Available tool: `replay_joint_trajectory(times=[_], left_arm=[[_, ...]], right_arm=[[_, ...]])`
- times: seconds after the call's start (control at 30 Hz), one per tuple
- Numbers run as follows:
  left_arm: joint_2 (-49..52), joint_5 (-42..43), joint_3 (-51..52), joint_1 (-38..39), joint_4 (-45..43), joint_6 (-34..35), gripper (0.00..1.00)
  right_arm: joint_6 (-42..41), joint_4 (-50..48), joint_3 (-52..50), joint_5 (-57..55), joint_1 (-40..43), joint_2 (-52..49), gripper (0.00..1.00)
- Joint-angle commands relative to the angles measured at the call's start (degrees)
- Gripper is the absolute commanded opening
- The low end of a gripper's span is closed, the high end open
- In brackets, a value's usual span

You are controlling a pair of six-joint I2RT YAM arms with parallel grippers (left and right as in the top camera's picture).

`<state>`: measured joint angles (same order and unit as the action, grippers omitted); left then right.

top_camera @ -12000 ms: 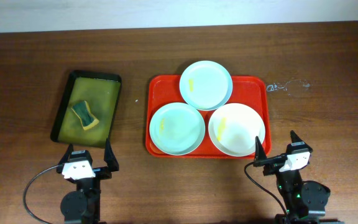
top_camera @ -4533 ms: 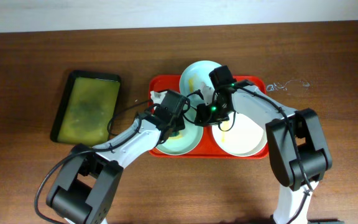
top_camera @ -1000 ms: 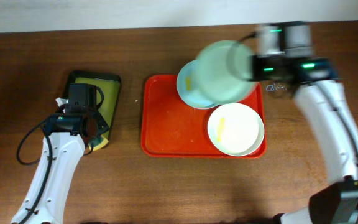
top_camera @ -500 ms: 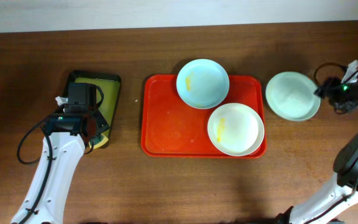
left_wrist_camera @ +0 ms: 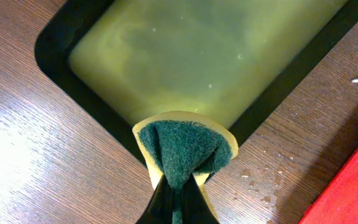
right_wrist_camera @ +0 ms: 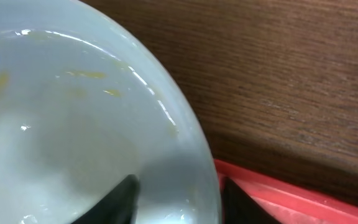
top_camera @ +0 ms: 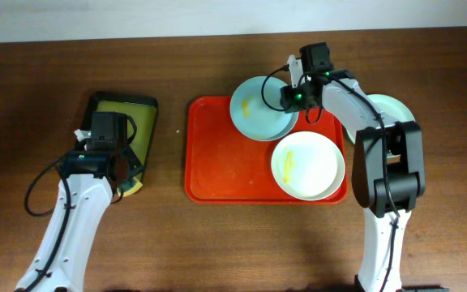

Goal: Clean dirty plates on tray and stack at the side
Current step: 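Move the right gripper to the back light blue plate and grasp its rim, then scrub the back light blue plate with the sponge in the left gripper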

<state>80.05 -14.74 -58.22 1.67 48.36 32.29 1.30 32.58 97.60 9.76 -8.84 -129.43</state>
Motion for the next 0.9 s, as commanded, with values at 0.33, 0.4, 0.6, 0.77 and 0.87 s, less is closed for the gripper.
replay_joint_trajectory(times=[0.33, 0.4, 0.6, 0.77, 0.87], left_arm=[[-0.13, 23.41, 0.24, 1.57, -8.76, -7.50, 0.00], [-0.02, 23.78, 0.24, 6.71, -11.04, -4.74, 0.00], [11.65, 23.78, 0.24, 19.21, -27.58, -0.81, 0.00], [24.28, 15.30, 0.22, 25.35, -38.95, 4.83, 0.00], [26.73, 0.07, 0.22, 26.73, -38.34, 4.17, 0.00]], right_arm=[[-0.31, 18.08, -0.22, 7.85, -10.58, 0.48, 0.04], [-5.07, 18.78, -0.81, 5.90, -11.78, 0.48, 0.04], [-9.70, 23.06, -1.79, 6.25, -11.82, 0.46, 0.04], [-16.85, 16.57, -9.92, 6.08, -11.82, 0.46, 0.04], [-16.83, 16.22, -9.97, 6.08, -11.82, 0.46, 0.04]])
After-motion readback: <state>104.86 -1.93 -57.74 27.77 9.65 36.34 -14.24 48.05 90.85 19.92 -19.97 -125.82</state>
